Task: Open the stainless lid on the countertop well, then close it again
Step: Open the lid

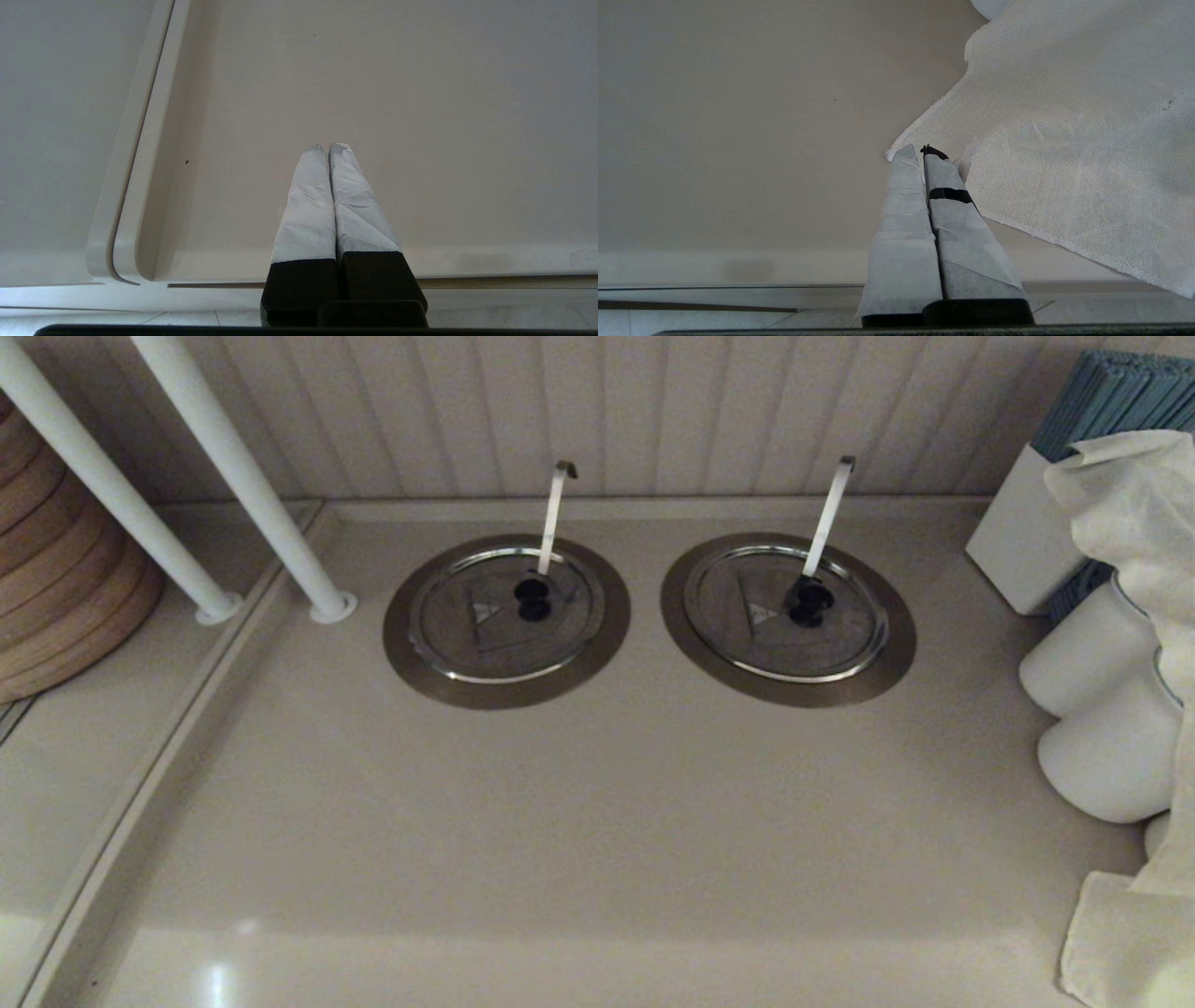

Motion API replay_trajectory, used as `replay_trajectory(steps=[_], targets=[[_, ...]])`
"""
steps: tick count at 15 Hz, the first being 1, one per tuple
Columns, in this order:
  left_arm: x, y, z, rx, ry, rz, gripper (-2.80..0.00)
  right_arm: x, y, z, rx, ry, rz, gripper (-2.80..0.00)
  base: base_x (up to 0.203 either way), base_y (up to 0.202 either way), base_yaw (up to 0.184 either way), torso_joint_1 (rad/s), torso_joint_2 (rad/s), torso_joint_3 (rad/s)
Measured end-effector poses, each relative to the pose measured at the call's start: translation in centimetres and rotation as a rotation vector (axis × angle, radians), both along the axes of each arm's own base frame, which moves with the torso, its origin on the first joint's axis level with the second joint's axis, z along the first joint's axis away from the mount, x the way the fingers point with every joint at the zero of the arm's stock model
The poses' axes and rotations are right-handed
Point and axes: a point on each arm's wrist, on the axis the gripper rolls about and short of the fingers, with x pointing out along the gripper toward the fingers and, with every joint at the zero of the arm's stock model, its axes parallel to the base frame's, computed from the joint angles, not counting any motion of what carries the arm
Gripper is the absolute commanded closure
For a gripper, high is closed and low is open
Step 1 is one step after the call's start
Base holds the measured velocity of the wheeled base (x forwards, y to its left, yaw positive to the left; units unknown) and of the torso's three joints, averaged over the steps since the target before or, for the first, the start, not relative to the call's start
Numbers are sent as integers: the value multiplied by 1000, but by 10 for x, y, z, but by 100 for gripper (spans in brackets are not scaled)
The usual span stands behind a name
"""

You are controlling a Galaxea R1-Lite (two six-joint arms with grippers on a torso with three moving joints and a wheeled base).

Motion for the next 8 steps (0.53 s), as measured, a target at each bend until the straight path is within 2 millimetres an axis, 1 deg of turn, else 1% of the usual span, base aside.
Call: replay_trajectory(steps=[8], targets=[[0, 0, 0, -1, -2, 0, 0, 0, 0, 0, 0, 0, 0, 0, 0, 0, 0, 0, 0, 0]])
